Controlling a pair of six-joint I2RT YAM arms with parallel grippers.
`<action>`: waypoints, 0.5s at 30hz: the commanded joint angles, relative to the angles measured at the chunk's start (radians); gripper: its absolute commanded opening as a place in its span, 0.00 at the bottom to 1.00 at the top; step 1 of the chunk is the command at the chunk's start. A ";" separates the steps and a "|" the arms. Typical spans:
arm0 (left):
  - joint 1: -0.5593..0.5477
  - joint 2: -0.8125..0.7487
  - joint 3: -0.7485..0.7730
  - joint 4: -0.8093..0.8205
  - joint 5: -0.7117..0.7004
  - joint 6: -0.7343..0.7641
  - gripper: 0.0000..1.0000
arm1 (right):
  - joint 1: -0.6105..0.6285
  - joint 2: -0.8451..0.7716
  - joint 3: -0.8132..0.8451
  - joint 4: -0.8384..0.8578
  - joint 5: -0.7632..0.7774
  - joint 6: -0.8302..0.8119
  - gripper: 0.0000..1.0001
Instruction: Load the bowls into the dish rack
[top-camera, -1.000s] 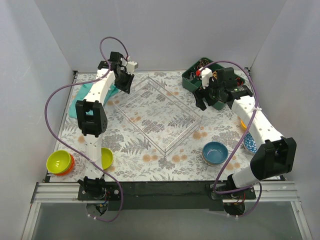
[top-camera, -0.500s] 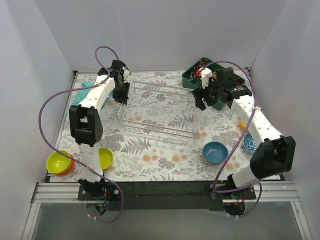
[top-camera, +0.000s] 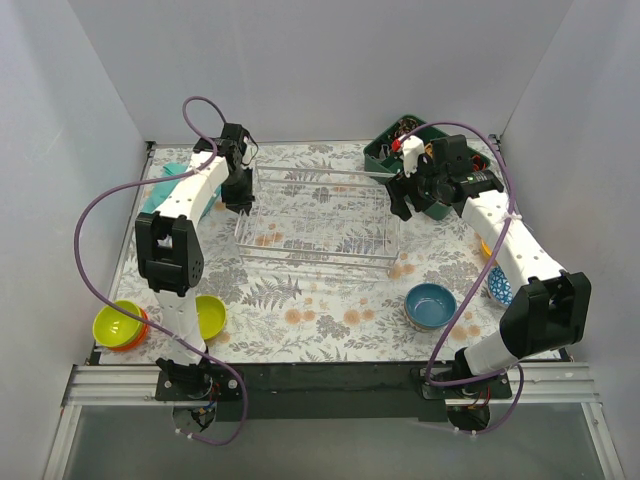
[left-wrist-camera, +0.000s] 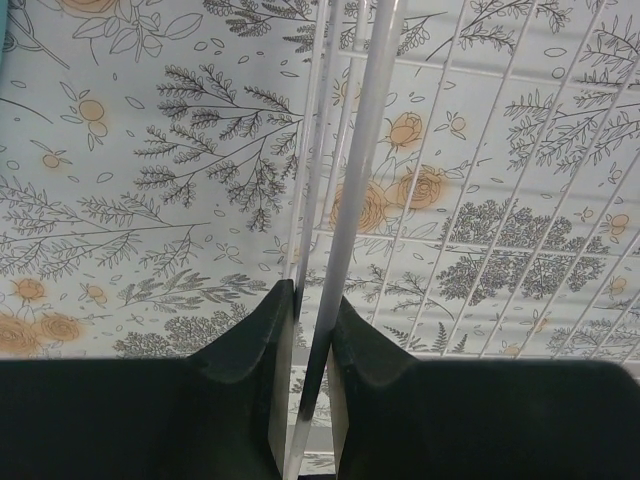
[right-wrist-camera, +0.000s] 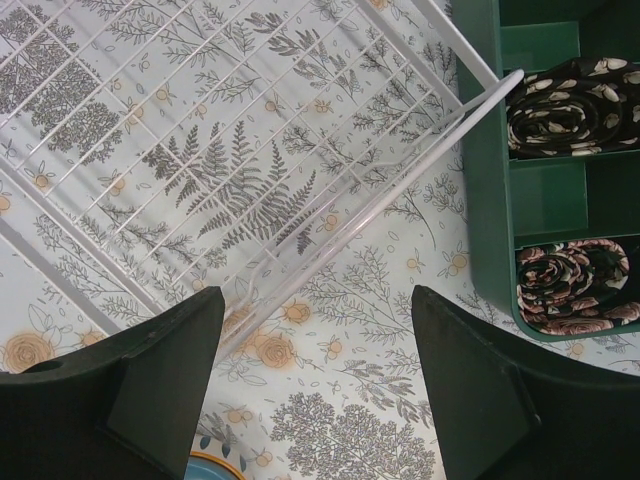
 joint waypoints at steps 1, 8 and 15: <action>0.013 -0.085 -0.033 -0.043 0.026 -0.112 0.00 | 0.001 0.017 0.025 0.039 0.005 0.012 0.84; 0.014 -0.080 0.000 -0.031 -0.008 -0.137 0.00 | 0.027 0.046 0.057 0.038 0.027 0.003 0.84; 0.013 -0.085 -0.003 -0.020 0.007 -0.091 0.10 | 0.040 0.001 0.030 0.039 0.045 -0.009 0.84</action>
